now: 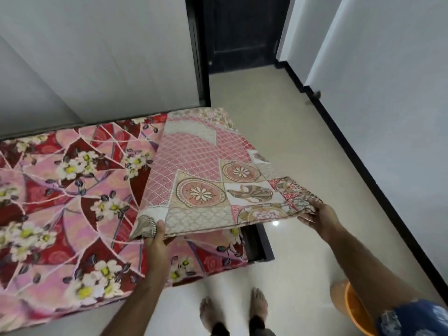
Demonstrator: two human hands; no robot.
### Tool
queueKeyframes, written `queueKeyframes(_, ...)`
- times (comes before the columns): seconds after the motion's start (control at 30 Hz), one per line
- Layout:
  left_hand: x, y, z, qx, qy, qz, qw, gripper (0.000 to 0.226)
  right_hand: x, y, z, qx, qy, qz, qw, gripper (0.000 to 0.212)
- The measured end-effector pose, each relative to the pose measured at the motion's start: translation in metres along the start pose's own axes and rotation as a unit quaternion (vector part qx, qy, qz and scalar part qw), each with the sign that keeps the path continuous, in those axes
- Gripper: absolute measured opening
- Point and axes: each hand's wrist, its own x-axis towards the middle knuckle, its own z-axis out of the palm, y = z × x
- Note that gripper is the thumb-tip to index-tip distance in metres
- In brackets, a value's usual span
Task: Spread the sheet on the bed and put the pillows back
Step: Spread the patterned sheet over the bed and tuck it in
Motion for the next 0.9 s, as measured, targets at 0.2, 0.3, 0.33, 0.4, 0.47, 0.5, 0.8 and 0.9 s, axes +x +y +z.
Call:
queueKeyframes(0.2,-0.062,-0.054,-0.011,0.01,0.016,0.004,1.0,0.043,0.002,0.007,-0.046,-0.028,-0.012,0.007,1.0,0.015)
queueKeyframes(0.3,-0.079,-0.088,-0.026,0.056,0.023,-0.033,0.998,0.027,0.011,0.028,-0.064,-0.089,-0.022,0.041,0.995,0.014)
queueKeyframes(0.33,-0.083,-0.1,-0.029,0.073,0.024,-0.053,0.996,0.022,0.016,0.038,-0.069,-0.111,-0.022,0.052,0.992,0.014)
queueKeyframes(0.4,-0.086,-0.127,-0.037,0.101,0.036,-0.121,0.987,0.029,0.024,0.062,-0.079,-0.15,-0.018,0.073,0.986,0.015)
queueKeyframes(0.47,-0.08,-0.154,-0.044,0.117,0.038,-0.183,0.975,0.027,0.031,0.092,-0.088,-0.19,-0.015,0.089,0.978,0.018)
queueKeyframes(0.5,-0.077,-0.166,-0.046,0.128,0.03,-0.205,0.97,0.025,0.036,0.107,-0.091,-0.208,-0.015,0.098,0.973,0.02)
queueKeyframes(0.8,-0.029,-0.222,-0.065,0.344,-0.117,-0.425,0.829,0.048,0.09,0.202,-0.101,-0.554,-0.031,0.097,0.826,0.037)
queueKeyframes(0.9,-0.025,-0.215,-0.046,0.402,-0.162,-0.333,0.838,0.038,0.094,0.193,-0.088,-0.608,-0.07,0.047,0.789,0.049)
